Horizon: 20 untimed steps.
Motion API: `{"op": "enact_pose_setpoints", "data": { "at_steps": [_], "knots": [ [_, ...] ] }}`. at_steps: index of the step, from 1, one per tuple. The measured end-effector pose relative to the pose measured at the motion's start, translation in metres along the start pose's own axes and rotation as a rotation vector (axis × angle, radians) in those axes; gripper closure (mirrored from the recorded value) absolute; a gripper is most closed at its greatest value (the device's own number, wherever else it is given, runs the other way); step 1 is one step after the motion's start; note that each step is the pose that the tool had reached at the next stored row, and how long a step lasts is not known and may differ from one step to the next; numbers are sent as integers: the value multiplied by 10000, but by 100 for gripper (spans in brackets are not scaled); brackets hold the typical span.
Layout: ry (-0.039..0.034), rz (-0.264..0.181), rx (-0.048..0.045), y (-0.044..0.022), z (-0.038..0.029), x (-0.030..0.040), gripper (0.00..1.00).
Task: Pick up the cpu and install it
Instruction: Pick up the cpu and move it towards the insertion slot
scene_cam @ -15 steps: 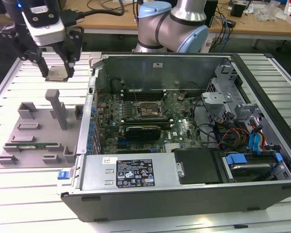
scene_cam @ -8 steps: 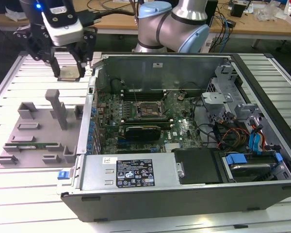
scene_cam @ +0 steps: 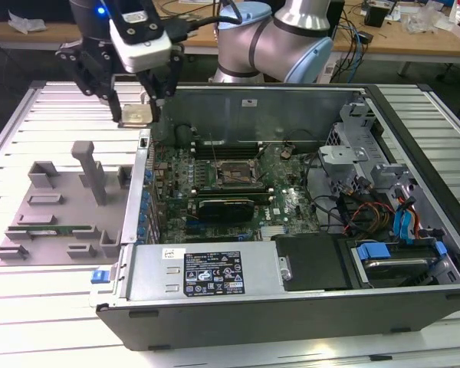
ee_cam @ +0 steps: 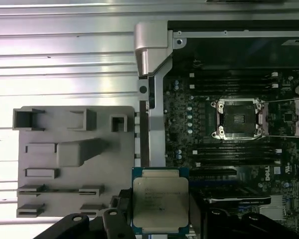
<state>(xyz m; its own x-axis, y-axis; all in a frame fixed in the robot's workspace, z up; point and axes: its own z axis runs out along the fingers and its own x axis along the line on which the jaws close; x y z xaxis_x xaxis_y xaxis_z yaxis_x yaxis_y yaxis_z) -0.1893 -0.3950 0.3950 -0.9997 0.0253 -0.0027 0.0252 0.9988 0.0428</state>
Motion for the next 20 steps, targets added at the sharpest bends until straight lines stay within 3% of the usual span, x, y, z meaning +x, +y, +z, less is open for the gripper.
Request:
{"op": "enact_pose_setpoints", "data": {
  "at_steps": [3, 12, 17, 20],
  "knots": [
    [0, 0, 0, 3, 0, -146, 45],
    [0, -2, 0, 10, 1, -415, 45],
    [0, -2, 1, 17, 2, -722, 45],
    [0, -1, 0, 20, 3, -854, 45]
  ]
}}
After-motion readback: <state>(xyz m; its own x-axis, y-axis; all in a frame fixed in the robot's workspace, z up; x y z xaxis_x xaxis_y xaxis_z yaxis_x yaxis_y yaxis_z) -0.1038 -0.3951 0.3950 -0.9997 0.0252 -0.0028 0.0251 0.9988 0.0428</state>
